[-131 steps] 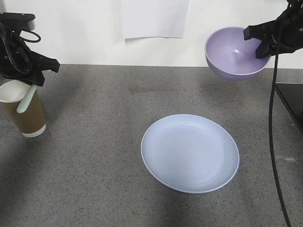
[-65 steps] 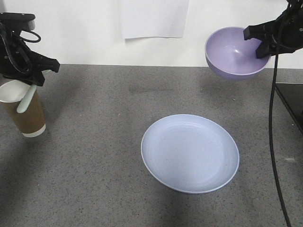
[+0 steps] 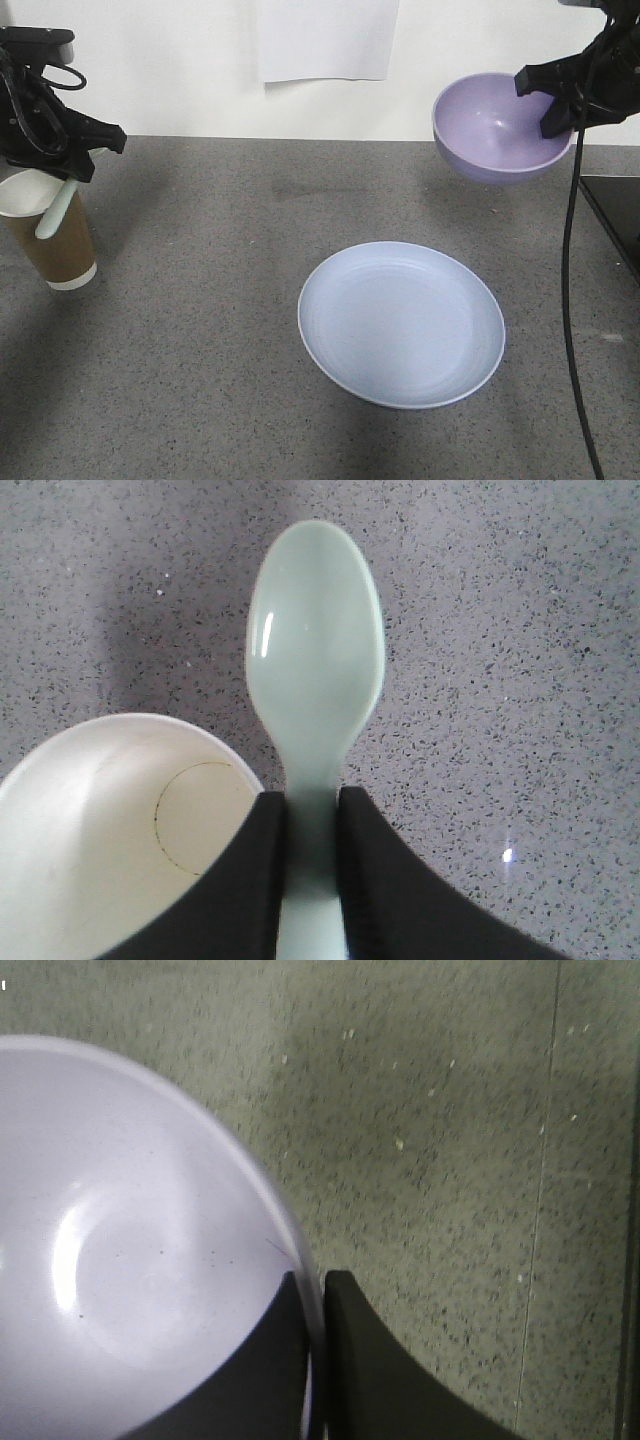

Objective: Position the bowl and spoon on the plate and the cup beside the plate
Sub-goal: 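Lower the lavender bowl with the right gripper onto the light blue plate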

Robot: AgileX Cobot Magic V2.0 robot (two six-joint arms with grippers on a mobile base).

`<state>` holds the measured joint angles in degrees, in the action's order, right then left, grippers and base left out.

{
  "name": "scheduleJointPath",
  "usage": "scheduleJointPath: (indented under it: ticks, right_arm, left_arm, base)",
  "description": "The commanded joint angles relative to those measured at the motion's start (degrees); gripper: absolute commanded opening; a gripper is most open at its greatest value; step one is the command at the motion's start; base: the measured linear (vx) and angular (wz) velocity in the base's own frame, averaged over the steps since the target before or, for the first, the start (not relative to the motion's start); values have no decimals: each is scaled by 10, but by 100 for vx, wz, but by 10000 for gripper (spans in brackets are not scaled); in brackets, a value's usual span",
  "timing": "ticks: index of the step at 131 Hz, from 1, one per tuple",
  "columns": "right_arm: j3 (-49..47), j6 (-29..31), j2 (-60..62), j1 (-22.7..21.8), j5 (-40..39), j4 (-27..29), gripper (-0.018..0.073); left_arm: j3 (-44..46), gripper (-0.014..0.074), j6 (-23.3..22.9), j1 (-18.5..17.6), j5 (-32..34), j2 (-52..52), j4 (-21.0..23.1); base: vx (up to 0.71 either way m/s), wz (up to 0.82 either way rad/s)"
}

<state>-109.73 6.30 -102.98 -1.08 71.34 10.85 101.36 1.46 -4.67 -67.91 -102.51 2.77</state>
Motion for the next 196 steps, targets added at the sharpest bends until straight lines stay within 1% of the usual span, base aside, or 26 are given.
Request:
scheduleJointPath:
  ticks: [1, 14, 29, 45, 59, 72, 98, 115, 133, 147, 159, 182, 196]
  right_arm:
    - [-4, 25, 26, 0, 8, 23, -5]
    - [20, 40, 26, 0, 15, 48, -3]
    - [59, 69, 26, 0, 6, 92, 0]
    - [111, 90, 26, 0, -1, 118, 7]
    - [155, 113, 26, 7, -15, 120, 10]
    - [195, 118, 26, 20, -42, 118, 15]
    - [269, 147, 26, 58, -102, 119, 31]
    - [292, 147, 26, 77, -142, 119, 38]
    - [292, 147, 26, 91, -155, 119, 56]
    - [292, 147, 22, 92, -157, 118, 88]
    - [292, 147, 20, 92, -154, 115, 133]
    - [292, 146, 20, 91, -152, 103, 267]
    - [292, 146, 20, 91, -152, 102, 324]
  left_arm:
    - [18, -8, -2, -2, 19, 30, 4]
    - [18, -8, -2, -2, 19, 30, 4]
    - [18, -8, -2, -2, 19, 30, 4]
    - [18, -8, -2, -2, 19, 30, 4]
    - [18, -8, -2, -2, 19, 30, 4]
    - [18, -8, -2, -2, 19, 30, 4]
    - [18, -8, -2, -2, 19, 30, 4]
    - [18, -8, -2, -2, 19, 30, 4]
    - [18, -8, -2, -2, 19, 30, 4]
    - [18, -8, -2, -2, 19, 30, 4]
    - [18, -8, -2, -2, 19, 30, 4]
    - [18, -8, -2, -2, 19, 30, 4]
    - [18, -8, -2, -2, 19, 30, 4]
  base:
    - [0, 0]
    - [0, 0]
    - [0, 0]
    - [0, 0]
    - [0, 0]
    - [0, 0]
    - [0, 0]
    - [0, 0]
    - [0, 0]
    - [0, 0]
    - [0, 0]
    - [0, 0]
    - [0, 0]
